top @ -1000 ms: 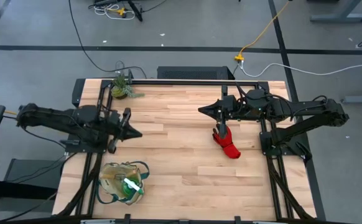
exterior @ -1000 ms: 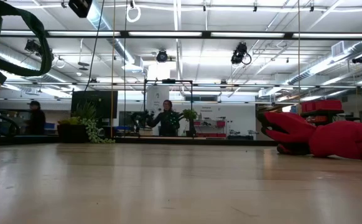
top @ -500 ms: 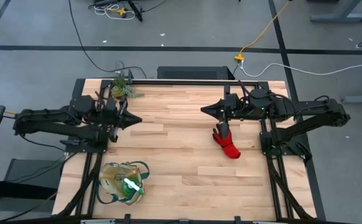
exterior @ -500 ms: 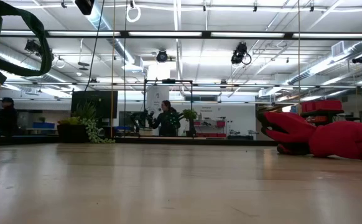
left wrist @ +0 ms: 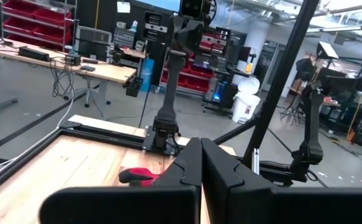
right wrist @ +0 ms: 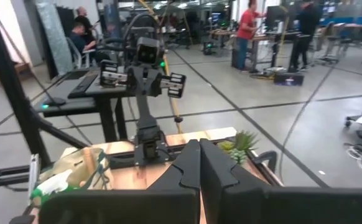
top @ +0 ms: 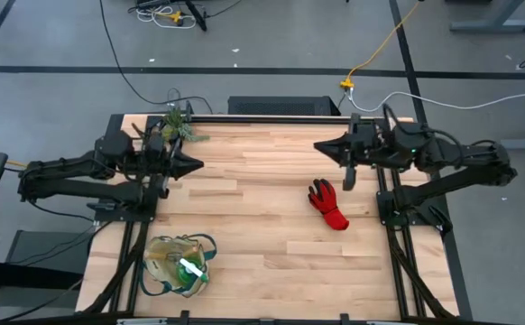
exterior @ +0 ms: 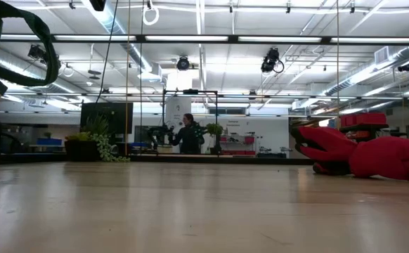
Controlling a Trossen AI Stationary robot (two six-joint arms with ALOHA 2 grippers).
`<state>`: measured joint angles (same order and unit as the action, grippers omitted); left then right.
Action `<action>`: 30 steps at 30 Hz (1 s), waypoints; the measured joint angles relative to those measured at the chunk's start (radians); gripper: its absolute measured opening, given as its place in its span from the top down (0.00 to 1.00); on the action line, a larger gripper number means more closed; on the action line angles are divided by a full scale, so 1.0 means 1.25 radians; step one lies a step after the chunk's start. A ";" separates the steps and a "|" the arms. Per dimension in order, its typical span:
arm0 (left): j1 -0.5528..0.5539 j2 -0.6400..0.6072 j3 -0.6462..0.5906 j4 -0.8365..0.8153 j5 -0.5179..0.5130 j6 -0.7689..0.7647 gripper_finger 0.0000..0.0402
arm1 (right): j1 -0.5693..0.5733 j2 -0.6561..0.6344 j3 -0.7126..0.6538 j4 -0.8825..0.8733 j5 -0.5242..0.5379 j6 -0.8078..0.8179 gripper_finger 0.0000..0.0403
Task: Pick & Place Garden tools in Gardening bag
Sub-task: Put the red gloves into the white gardening bag
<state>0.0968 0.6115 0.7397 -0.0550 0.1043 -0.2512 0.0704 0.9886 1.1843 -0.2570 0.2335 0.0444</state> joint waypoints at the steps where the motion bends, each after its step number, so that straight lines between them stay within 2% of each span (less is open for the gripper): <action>1: 0.003 0.004 0.005 -0.001 0.000 0.000 0.99 | 0.000 -0.008 0.000 -0.009 0.006 0.000 1.00; 19: 0.070 0.146 0.086 -0.002 0.062 0.031 0.99 | 0.000 -0.080 0.000 -0.140 0.037 -0.002 1.00; 30: 0.079 0.166 0.090 -0.001 0.056 0.049 0.99 | 0.000 -0.080 0.000 -0.220 0.037 -0.001 1.00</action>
<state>0.1955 0.8192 0.8524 -0.0566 0.1748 -0.1896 0.0704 0.8882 1.1843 -0.5326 0.2798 0.0437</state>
